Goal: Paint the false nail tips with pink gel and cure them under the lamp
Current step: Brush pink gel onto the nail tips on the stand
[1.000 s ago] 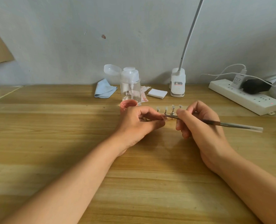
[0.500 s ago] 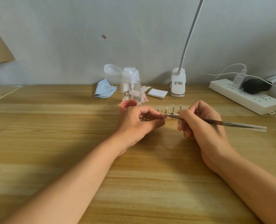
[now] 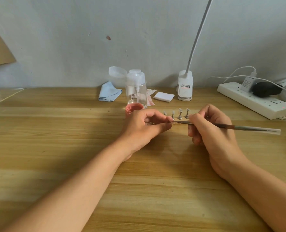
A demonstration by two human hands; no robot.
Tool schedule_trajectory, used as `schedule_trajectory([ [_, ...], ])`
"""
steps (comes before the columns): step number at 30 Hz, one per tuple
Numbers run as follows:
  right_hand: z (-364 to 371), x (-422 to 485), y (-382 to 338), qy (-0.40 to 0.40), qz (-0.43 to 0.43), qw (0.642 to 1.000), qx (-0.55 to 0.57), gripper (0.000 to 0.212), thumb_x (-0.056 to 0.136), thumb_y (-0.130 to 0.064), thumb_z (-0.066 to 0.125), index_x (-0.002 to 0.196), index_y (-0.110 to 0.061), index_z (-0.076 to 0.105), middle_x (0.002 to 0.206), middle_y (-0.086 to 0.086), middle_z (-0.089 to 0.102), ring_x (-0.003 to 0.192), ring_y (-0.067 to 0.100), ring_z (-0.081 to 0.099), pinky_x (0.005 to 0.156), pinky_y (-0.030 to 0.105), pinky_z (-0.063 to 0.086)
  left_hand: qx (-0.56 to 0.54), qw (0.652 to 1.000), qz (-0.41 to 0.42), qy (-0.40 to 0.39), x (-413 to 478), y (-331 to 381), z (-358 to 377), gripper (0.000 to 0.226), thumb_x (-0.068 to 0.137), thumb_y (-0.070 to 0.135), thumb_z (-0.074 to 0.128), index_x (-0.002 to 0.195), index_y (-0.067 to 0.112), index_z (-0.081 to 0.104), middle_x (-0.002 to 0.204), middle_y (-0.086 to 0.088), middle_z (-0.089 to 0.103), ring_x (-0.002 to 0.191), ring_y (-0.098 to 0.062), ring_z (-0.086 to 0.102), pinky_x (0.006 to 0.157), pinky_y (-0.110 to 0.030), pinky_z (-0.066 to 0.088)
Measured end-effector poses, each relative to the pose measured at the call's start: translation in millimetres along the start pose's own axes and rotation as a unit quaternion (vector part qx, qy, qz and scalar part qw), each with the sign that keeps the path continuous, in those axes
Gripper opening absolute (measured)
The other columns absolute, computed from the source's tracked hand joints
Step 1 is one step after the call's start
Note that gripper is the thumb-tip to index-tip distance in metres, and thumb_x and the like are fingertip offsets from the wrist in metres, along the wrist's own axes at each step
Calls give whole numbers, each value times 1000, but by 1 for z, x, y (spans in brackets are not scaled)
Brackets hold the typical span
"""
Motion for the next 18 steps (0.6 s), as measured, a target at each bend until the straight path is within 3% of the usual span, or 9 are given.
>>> schedule_trajectory([
  [18, 0, 0, 0, 1, 3, 1000, -1, 15, 89, 1, 54, 77, -6, 48, 49, 4, 54, 45, 15, 40, 42, 24, 32, -6, 1000, -9, -1, -2, 3, 0, 13, 80, 4, 79, 80, 14, 71, 94, 0, 78, 66, 10, 61, 57, -4, 41],
])
Point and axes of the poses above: each hand's wrist, its own x-axis towards the middle knuckle, its own z-axis out of the palm, y = z × x, the point moved 5 cm from there along x, towards the middle knuckle
